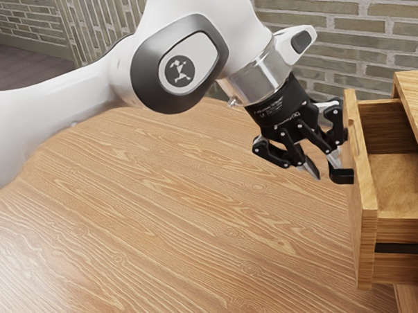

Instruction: Pull the drawer handle with one arm to open the drawer

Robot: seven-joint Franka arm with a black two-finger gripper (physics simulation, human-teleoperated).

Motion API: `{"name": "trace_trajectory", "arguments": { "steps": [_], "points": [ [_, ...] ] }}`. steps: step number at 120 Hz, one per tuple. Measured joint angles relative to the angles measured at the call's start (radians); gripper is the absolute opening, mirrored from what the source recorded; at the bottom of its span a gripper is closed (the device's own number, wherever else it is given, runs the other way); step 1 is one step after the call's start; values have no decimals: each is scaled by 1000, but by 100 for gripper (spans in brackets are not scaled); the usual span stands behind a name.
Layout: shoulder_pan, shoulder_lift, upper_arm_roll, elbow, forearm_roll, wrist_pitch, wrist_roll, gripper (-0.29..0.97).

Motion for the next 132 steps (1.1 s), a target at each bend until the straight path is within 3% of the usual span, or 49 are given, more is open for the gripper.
{"name": "trace_trajectory", "arguments": {
  "steps": [76, 132],
  "points": [
    [90, -88, 4, -92, -36, -1, 8, 11],
    [33, -137, 83, -151, -68, -7, 18, 11]
  ]
}}
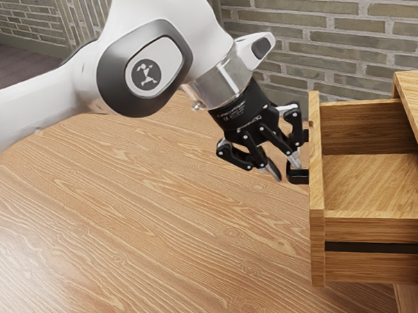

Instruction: Pull the drawer handle with one arm to open the drawer

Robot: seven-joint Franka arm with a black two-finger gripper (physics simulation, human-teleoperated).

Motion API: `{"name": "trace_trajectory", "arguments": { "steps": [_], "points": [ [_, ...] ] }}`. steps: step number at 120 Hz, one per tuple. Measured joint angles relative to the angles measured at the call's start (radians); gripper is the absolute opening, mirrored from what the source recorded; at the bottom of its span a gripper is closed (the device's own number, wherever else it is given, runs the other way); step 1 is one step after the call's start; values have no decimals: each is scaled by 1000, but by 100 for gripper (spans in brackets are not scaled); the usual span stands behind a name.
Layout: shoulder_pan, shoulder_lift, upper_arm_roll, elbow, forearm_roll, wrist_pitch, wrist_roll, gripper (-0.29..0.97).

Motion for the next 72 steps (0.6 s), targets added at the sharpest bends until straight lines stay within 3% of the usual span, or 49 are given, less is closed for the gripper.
{"name": "trace_trajectory", "arguments": {
  "steps": [16, 21, 32, 51, 63, 72],
  "points": [
    [-19, -37, 37, -26, -6, -2, 3, 11],
    [-92, -54, 120, -37, -14, -3, 6, 11],
    [-325, -80, 392, -48, -23, -4, 11, 11],
    [-406, -102, 518, -66, -30, -4, 18, 11],
    [-739, -134, 839, -79, -26, -4, 20, 11],
    [-816, -167, 934, -80, -17, -5, 15, 19]
  ]
}}
